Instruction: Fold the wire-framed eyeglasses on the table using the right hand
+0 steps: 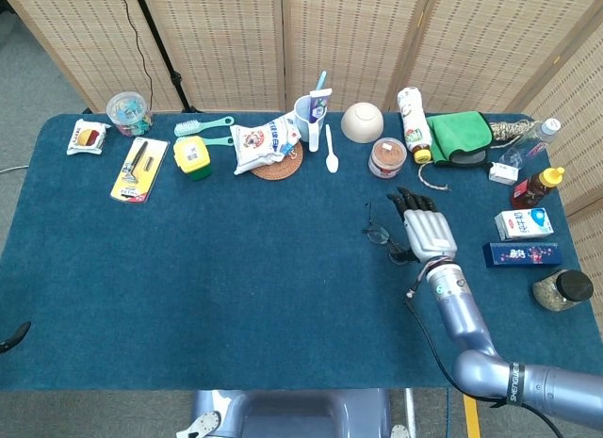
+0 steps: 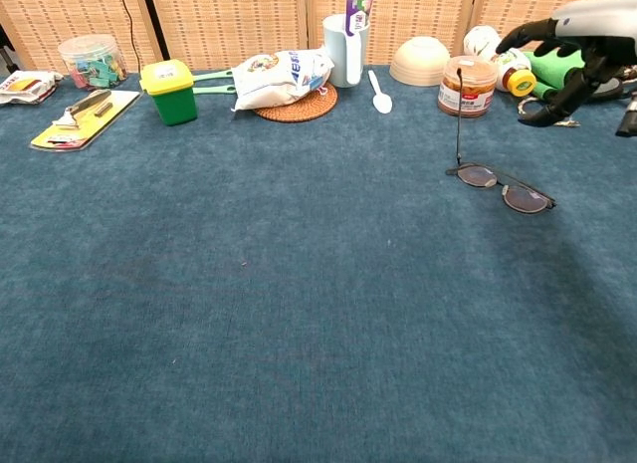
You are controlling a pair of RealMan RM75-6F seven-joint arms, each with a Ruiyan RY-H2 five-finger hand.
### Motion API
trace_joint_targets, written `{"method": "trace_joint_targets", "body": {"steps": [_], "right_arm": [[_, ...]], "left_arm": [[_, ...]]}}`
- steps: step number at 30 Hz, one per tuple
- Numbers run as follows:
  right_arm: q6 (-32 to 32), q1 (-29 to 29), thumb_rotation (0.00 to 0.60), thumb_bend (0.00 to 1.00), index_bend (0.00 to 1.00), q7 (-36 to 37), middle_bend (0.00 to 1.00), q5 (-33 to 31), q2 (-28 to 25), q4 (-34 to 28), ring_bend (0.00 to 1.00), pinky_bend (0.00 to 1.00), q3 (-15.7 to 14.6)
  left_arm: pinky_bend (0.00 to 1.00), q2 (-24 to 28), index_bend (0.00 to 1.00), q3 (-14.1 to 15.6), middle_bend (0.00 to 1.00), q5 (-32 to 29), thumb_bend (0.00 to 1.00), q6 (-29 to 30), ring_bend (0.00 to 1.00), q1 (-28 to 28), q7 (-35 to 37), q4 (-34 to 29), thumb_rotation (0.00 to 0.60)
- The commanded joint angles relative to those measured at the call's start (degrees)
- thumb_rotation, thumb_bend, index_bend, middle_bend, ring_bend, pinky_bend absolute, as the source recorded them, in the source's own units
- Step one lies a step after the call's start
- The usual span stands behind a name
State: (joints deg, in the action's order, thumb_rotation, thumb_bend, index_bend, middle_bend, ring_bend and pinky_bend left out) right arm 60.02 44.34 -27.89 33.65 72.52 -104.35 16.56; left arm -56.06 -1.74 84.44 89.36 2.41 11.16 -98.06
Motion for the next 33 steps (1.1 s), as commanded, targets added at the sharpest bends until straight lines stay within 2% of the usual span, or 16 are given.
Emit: {"method": "trace_joint_targets", "body": {"steps": [1, 17, 27, 33], "right_arm": [[-1.8, 0.7, 0.600, 0.36, 0.07, 1.4, 0.00, 0.4, -0.6, 0.1, 0.00, 0.00, 0.6], [-9.2, 8.4, 0.600, 0.36, 0.15, 2.4, 0.00, -1.5, 3.9, 7.4, 0.00, 0.03, 1.1], [-12.1, 12.5, 0.600, 0.36, 0.20, 0.9, 0.05, -4.7, 6.6, 13.7, 0.00, 0.08, -1.0], [-12.2, 13.3, 0.600, 0.36, 0.22, 0.8, 0.07, -6.1, 7.1, 15.3, 0.00, 0.13, -2.4]], "left_arm": [[0.00, -0.1, 0.15, 0.0, 0.04, 0.0, 0.19, 0.0, 0.02, 0.0, 0.1, 0.1, 0.485], [0.00, -0.4, 0.15, 0.1, 0.04, -1.0, 0.19, -0.5, 0.02, 0.3, 0.9, 1.3, 0.485], [0.00, -0.3, 0.15, 0.0, 0.04, -1.6, 0.19, -0.6, 0.02, 0.6, 1.4, 1.9, 0.485], [0.00, -0.5, 0.15, -0.1, 0.04, -1.7, 0.19, -0.8, 0.02, 0.5, 1.4, 2.1, 0.485]]}}
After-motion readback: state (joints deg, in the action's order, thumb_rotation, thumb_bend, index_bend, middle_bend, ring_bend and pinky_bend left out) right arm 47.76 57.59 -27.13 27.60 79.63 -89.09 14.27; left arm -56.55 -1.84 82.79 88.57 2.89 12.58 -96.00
